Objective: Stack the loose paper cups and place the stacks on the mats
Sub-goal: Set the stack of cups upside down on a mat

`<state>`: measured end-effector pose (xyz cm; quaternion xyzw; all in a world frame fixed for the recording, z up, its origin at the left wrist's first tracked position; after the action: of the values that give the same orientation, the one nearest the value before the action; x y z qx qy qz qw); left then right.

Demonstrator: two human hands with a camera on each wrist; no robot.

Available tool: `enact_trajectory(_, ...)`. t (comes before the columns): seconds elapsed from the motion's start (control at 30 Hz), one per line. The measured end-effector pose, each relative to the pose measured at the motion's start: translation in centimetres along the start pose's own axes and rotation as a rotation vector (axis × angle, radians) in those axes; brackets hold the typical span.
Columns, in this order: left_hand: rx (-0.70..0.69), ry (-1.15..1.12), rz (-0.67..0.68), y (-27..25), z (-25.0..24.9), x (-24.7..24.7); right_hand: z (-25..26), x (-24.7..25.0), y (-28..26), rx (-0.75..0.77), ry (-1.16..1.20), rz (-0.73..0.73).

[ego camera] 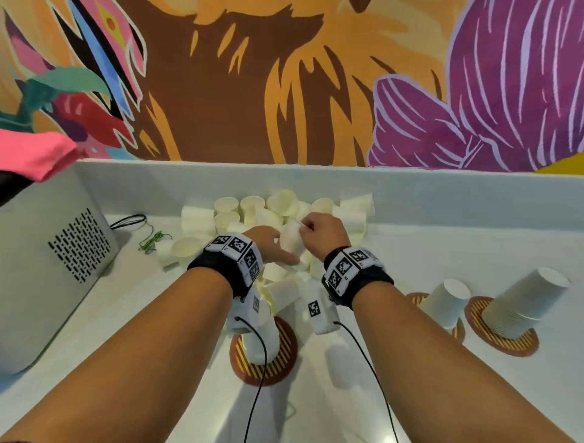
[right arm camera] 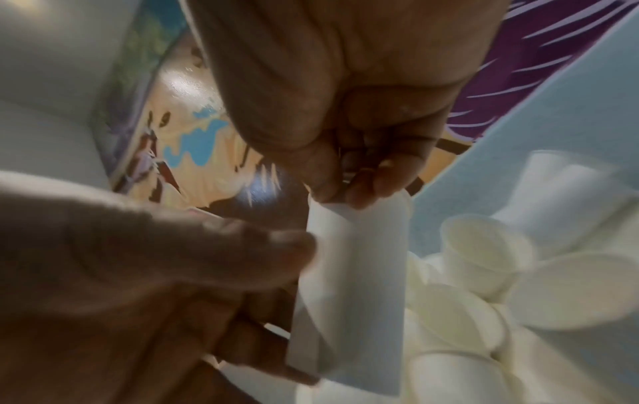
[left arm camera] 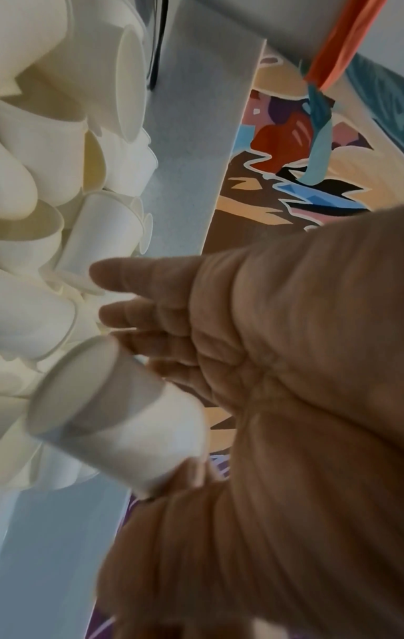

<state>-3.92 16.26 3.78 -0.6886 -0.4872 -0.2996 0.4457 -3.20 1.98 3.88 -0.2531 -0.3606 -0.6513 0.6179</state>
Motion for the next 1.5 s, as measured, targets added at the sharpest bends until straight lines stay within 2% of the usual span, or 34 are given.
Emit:
enact_trajectory(0.1, -0.021, 0.017, -0.085, 0.8, -0.7, 0.9, 1.8, 0.8, 1.4, 0.094, 0.099, -0.026)
enact_trajectory(0.2, 0.041, 0.052, -0.153, 1.3, -0.1, 1.8, 1.3, 0.5, 2.2, 0.100, 0.234, -0.020)
enact_trajectory(0.27, 0.068, 0.066, -0.131, 2.1, 0.8, 2.0, -0.6, -0.2, 2.7, 0.069, 0.080, 0.000)
enact_trajectory(0.37, 0.104, 0.088, -0.101, 3.0, 2.0, 1.6, -4.4, -2.1, 2.8, -0.013, -0.210, 0.126)
enact_trajectory(0.6, 0.127, 0.153, -0.047, 4.2, 2.8, 0.9, -8.8, -5.9, 1.8, -0.124, -0.416, 0.375)
enact_trajectory(0.63, 0.124, 0.160, -0.035, 4.5, 2.9, 0.8, -8.7, -5.7, 2.1, -0.122, -0.414, 0.353)
enact_trajectory(0.77, 0.112, 0.194, 0.002, 5.6, 3.3, 0.3, -6.5, -2.8, 3.4, -0.056, -0.262, 0.066)
enact_trajectory(0.93, 0.095, 0.196, 0.049, 6.7, 3.4, -0.5, -3.3, 0.2, 5.2, -0.063, 0.070, -0.146)
enact_trajectory(1.0, 0.070, 0.165, 0.021, 7.1, 3.2, -0.6, -2.3, -0.1, 5.1, -0.048, 0.150, -0.121)
enact_trajectory(1.1, 0.056, 0.099, -0.035, 7.7, 3.2, -0.4, -1.0, -2.3, 5.0, 0.026, 0.200, 0.071)
enact_trajectory(1.17, 0.059, 0.069, -0.050, 8.2, 3.6, -0.4, -1.0, -3.2, 5.2, 0.043, 0.187, 0.089)
enact_trajectory(1.23, 0.061, 0.054, -0.056, 8.6, 4.0, -0.4, -2.2, -3.0, 5.9, -0.040, 0.129, -0.013)
enact_trajectory(1.3, 0.061, 0.047, -0.049, 8.8, 4.2, -0.5, -4.4, -3.3, 6.6, -0.203, 0.100, -0.056)
enact_trajectory(1.4, 0.053, 0.055, -0.034, 8.8, 4.1, -0.7, -6.7, -5.0, 7.1, -0.361, 0.150, 0.109)
enact_trajectory(1.5, 0.053, 0.077, -0.028, 8.8, 4.0, -0.7, -6.9, -6.3, 6.6, -0.412, 0.356, 0.230)
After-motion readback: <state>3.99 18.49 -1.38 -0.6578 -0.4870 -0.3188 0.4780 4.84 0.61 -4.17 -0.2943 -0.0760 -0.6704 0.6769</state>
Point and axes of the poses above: each hand's wrist, its own y-axis towards the middle knuckle, its own x-axis out of the back of the hand, z = x × y, the point moved 3 cm from there along y, towards the middle knuckle
